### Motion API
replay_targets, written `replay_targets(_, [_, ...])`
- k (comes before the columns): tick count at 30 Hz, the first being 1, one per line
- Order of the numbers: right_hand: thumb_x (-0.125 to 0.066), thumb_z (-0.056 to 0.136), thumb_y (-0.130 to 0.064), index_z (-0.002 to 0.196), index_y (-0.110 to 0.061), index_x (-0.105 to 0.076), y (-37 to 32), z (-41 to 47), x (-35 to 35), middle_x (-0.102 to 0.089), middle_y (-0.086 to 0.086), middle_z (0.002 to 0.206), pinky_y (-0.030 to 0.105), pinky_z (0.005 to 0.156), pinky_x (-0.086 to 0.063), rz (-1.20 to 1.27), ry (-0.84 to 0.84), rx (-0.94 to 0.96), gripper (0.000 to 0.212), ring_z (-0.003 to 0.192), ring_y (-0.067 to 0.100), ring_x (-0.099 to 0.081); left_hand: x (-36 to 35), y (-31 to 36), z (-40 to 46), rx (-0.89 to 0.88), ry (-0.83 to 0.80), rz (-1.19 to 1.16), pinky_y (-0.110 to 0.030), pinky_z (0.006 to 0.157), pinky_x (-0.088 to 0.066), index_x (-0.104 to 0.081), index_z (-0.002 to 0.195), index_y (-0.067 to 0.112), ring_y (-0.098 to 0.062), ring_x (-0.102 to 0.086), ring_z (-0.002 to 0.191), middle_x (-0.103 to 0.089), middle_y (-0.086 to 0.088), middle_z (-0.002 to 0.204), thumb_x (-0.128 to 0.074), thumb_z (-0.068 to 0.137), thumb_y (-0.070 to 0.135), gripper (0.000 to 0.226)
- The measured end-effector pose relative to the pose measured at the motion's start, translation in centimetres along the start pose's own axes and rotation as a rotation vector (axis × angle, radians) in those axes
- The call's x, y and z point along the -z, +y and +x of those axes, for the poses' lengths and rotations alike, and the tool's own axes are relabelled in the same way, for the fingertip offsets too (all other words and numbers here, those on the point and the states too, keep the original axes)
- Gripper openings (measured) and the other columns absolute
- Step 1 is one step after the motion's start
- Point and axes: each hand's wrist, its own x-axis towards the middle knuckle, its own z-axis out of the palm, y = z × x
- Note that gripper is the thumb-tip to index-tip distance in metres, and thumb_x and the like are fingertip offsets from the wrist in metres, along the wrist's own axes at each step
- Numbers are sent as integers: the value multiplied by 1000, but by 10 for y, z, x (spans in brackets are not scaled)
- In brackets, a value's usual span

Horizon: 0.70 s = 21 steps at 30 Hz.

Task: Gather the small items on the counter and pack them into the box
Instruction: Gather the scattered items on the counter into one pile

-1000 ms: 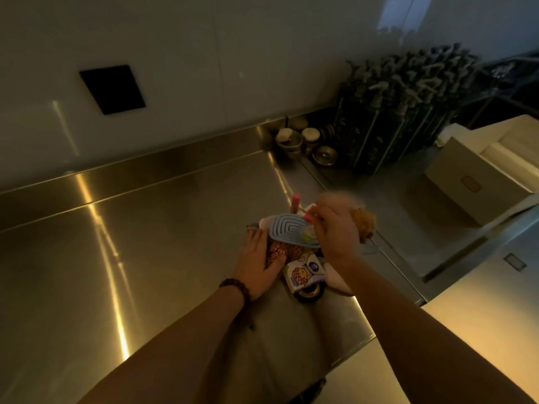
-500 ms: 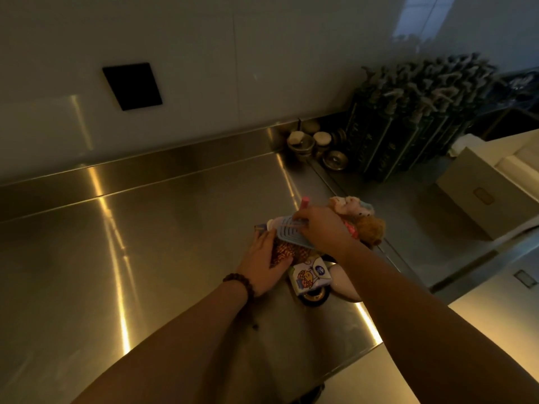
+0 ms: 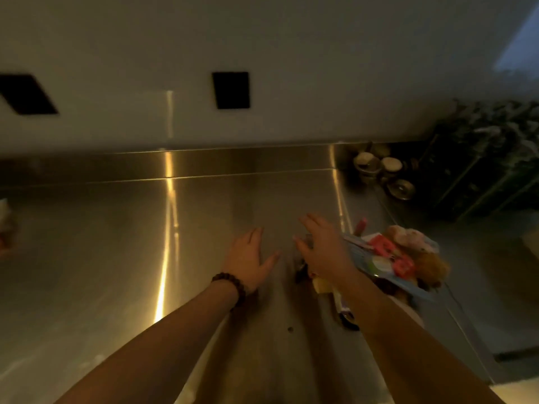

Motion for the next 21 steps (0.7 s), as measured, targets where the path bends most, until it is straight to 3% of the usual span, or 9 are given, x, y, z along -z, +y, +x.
replay_targets(4, [-50, 89, -42, 135, -14, -47, -55, 14, -45, -39, 16, 146, 39, 113, -24, 63, -19, 147, 54, 138, 31, -30, 43, -53, -24, 126, 148, 76, -38, 116, -20, -25, 147, 13, -23, -25, 140, -31, -9, 152, -25, 78, 67, 88])
replay_targets(7, [-50, 89, -41, 136, -14, -46, -103, 20, -80, -36, 14, 148, 31, 112, -15, 123, -102, 200, 54, 141, 29, -24, 73, -102, -50, 238, 221, 103, -38, 117, -19, -23, 148, 14, -22, -22, 142, -28, -6, 153, -38, 88, 58, 75])
replay_targets(10, [-46, 89, -46, 138, -15, -44, -152, 20, -114, -33, 12, 149, 29, 112, -12, 142, -174, 268, 58, 142, 27, -20, 100, -147, -79, 356, 267, 138, -39, 117, -19, -20, 148, 16, -21, -20, 143, -25, -4, 154, -39, 91, 56, 73])
replay_targets(16, [-47, 92, -45, 142, -28, -35, -261, 20, -186, -20, 3, 155, 36, 114, -19, 97, -292, 357, 54, 143, 22, -13, 160, -239, -134, 478, 361, 133, -38, 119, -14, -20, 148, 15, -22, -16, 144, -26, -5, 154, -41, 90, 54, 73])
replay_targets(21, [-43, 91, -52, 141, -35, -32, -361, 22, -260, -18, 0, 156, 43, 110, -32, 46, -328, 344, 54, 142, 23, -19, 209, -340, -165, 524, 362, 96, -37, 119, -9, -16, 150, 19, -20, -11, 145, -20, -2, 156, -45, 89, 53, 75])
